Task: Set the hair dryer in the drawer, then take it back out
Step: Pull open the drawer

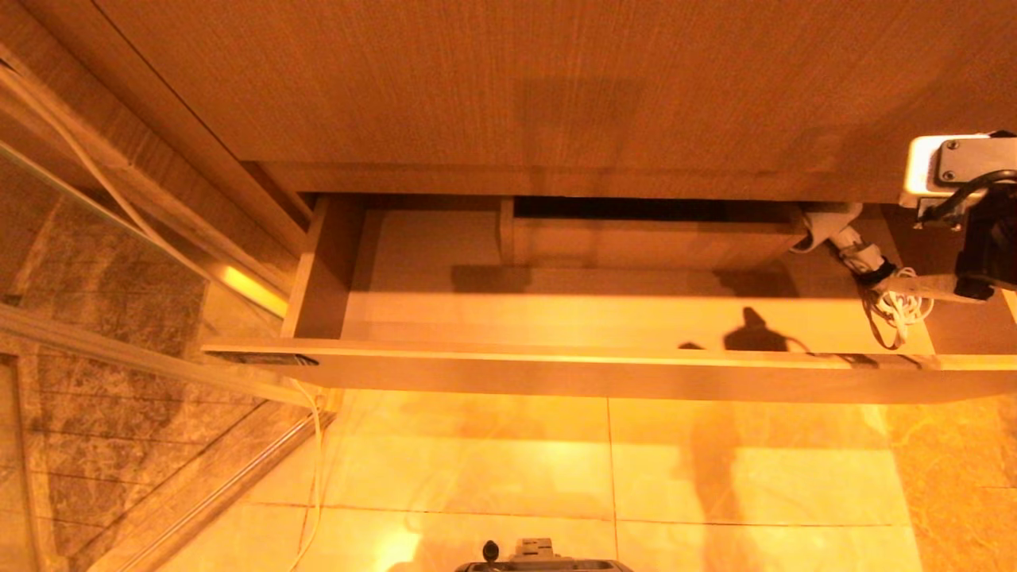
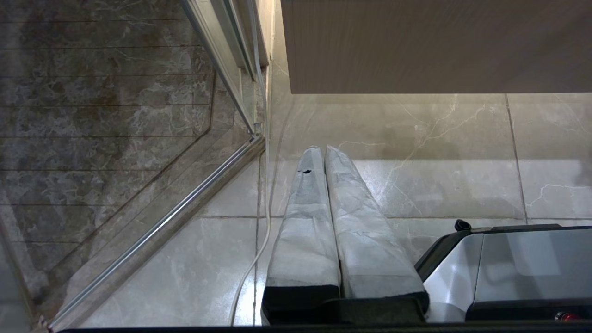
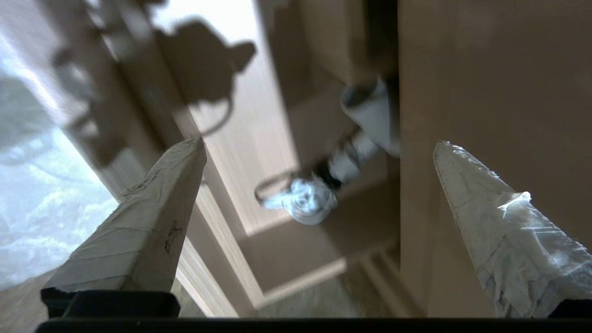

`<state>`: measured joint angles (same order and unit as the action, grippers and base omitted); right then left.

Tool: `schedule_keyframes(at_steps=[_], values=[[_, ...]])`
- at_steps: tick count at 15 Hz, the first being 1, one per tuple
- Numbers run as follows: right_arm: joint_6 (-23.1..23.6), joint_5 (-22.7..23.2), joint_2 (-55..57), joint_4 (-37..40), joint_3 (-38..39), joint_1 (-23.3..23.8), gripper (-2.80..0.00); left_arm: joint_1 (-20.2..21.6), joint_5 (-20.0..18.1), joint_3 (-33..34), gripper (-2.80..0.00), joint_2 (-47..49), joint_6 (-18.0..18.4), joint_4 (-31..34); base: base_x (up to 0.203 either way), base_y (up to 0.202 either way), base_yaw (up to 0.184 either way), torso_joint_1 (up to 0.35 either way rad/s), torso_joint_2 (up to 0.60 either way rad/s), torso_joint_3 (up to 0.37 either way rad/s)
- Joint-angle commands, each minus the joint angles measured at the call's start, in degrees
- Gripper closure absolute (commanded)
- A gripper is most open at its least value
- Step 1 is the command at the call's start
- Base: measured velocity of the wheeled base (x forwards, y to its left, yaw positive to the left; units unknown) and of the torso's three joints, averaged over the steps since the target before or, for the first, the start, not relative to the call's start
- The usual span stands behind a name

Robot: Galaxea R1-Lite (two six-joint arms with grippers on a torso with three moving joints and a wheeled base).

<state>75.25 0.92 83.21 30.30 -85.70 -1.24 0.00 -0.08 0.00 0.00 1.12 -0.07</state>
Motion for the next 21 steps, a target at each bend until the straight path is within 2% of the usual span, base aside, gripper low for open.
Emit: schedule_keyframes(at_steps=[1, 15, 16, 18, 20, 21], values=[[0.3, -0.4, -0.2, 1.4, -1.4, 0.5, -2.8, 0.0, 0.0, 0.1, 0.0, 0.0, 0.0, 0.0, 0.0, 0.0, 0.0, 0.0, 0.0, 0.0], [-1.4, -2.4, -10.6, 11.3, -0.5, 1.6, -2.8, 0.0, 0.0, 0.1, 0.0, 0.0, 0.0, 0.0, 0.0, 0.0, 0.0, 0.0, 0.0, 0.0], [-1.2, -3.6, -10.8, 12.3, -1.2, 1.6, 0.0, 0.0, 0.0, 0.1, 0.0, 0.0, 0.0, 0.0, 0.0, 0.0, 0.0, 0.0, 0.0, 0.0], [-2.0, -4.7, -11.3, 12.9, -1.1, 1.5, 0.0, 0.0, 0.0, 0.1, 0.0, 0.0, 0.0, 0.0, 0.0, 0.0, 0.0, 0.0, 0.0, 0.0], [-4.4, -9.3, -12.0, 11.4, -0.7, 2.0, 0.0, 0.0, 0.0, 0.1, 0.0, 0.0, 0.0, 0.0, 0.0, 0.0, 0.0, 0.0, 0.0, 0.0], [-5.0, -10.2, -12.1, 11.1, -0.6, 2.1, 0.0, 0.0, 0.0, 0.1, 0.0, 0.0, 0.0, 0.0, 0.0, 0.0, 0.0, 0.0, 0.0, 0.0]])
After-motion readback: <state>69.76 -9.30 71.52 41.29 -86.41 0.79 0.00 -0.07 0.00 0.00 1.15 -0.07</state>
